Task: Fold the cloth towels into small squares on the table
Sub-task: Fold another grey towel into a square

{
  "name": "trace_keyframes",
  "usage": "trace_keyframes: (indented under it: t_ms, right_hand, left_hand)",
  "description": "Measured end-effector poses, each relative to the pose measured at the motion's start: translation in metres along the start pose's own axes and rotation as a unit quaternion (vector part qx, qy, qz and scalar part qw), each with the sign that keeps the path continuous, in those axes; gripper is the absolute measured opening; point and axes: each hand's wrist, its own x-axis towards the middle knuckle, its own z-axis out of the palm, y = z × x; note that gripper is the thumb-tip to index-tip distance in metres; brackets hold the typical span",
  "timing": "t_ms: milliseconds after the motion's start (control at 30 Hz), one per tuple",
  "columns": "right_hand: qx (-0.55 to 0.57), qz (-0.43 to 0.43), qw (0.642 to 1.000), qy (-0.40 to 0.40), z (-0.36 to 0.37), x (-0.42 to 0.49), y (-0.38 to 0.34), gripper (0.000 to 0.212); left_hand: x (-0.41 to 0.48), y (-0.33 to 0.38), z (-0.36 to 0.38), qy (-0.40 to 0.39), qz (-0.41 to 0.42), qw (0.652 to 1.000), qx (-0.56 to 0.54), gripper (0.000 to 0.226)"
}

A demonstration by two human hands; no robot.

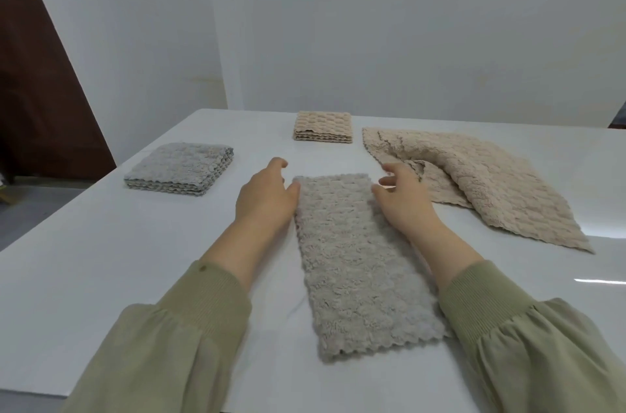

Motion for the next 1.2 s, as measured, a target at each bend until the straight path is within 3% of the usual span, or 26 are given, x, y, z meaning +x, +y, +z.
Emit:
trace_keyframes:
  t_ms: [133,233,300,433,533,633,767,900,1033,1200]
  right_hand:
    - [-0.157,-0.081,0.982,-0.069,0.000,0.005,0.007,0.053]
    - [-0.279,-0.114,0.942,-0.145,0.003,0.010,0.019,0.052]
    - [-0.275,-0.110,0.945,-0.136,0.003,0.015,0.025,0.045]
    - [-0.135,-0.097,0.985,-0.050,0.003,0.023,0.024,0.033]
    - [-0.077,-0.084,0.993,0.013,0.004,0.033,0.026,0.036]
    - [-0.087,-0.098,0.991,-0.010,0.007,0.042,0.028,0.037]
    - [-0.126,-0.109,0.983,-0.081,0.015,0.053,0.027,0.041]
    - [-0.145,-0.122,0.977,-0.102,0.018,0.061,0.027,0.050]
    - [-0.121,-0.102,0.979,-0.127,0.021,0.063,0.028,0.066]
    - [-0.017,-0.030,0.990,-0.134,0.014,0.062,0.024,0.078]
  left_hand:
    - [0.000,0.002,0.011,-0.061,0.091,0.994,-0.002,0.054]
    - [0.001,-0.004,0.023,-0.185,0.131,0.968,0.107,0.061]
    - [0.003,-0.007,0.027,-0.224,0.127,0.952,0.166,0.059]
    - [0.012,-0.012,0.028,-0.089,0.122,0.988,0.013,0.034]
    - [0.020,-0.018,0.033,-0.041,0.065,0.995,0.064,0.037]
    - [0.029,-0.018,0.039,-0.029,0.047,0.991,0.121,0.043]
    - [0.038,-0.016,0.040,-0.021,0.031,0.994,0.105,0.043]
    - [0.042,-0.013,0.038,-0.035,0.031,0.996,0.081,0.032]
    - [0.040,-0.010,0.036,-0.035,0.029,0.994,-0.095,0.008]
    - [0.037,-0.002,0.031,-0.019,0.023,0.960,-0.279,0.024]
